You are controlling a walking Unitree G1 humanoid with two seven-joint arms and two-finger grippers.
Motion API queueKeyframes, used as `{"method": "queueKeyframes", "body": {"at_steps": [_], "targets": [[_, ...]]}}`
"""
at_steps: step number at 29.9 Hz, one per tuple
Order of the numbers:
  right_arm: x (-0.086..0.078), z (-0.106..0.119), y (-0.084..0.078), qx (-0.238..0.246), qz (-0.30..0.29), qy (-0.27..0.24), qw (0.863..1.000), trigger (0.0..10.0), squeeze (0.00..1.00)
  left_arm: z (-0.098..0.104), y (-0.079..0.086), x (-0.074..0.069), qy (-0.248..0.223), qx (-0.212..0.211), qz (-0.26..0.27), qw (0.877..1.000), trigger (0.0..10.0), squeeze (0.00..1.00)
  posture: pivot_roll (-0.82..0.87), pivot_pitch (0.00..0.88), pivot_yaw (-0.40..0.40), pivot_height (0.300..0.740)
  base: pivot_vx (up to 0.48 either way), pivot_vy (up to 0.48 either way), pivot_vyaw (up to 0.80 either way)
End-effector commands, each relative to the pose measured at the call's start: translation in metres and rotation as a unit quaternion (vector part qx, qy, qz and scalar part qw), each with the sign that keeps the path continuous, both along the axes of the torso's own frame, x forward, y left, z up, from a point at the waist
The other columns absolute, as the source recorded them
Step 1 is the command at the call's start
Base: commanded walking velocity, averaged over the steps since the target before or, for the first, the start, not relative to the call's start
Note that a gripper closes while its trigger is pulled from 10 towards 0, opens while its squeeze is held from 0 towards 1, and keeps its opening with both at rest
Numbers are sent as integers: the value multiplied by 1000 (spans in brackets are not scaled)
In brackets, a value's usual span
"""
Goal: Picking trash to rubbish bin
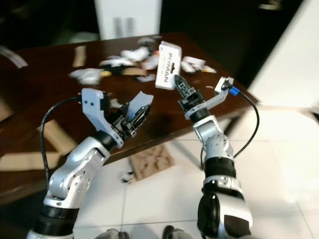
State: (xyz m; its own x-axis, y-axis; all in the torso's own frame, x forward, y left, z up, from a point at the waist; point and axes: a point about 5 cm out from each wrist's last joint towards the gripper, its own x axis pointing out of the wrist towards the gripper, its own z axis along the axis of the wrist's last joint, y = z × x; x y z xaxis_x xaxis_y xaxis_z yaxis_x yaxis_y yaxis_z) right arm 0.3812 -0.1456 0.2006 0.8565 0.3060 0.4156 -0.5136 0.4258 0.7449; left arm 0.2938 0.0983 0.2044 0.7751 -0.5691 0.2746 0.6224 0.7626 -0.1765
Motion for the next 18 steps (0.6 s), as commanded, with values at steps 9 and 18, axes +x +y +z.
{"method": "queueKeyframes", "body": {"at_steps": [9, 18], "targets": [[9, -19, -35, -41, -115, 88, 989, 10000, 0, -16, 35, 11, 9, 32, 69, 997, 10000, 0, 183, 73, -89, 740, 0, 0, -800], [2, -44, -76, -73, -210, 162, 962, 10000, 0, -50, 46, 11, 49, 75, 89, 992, 10000, 0, 179, 84, -92, 740, 0, 0, -800]]}}
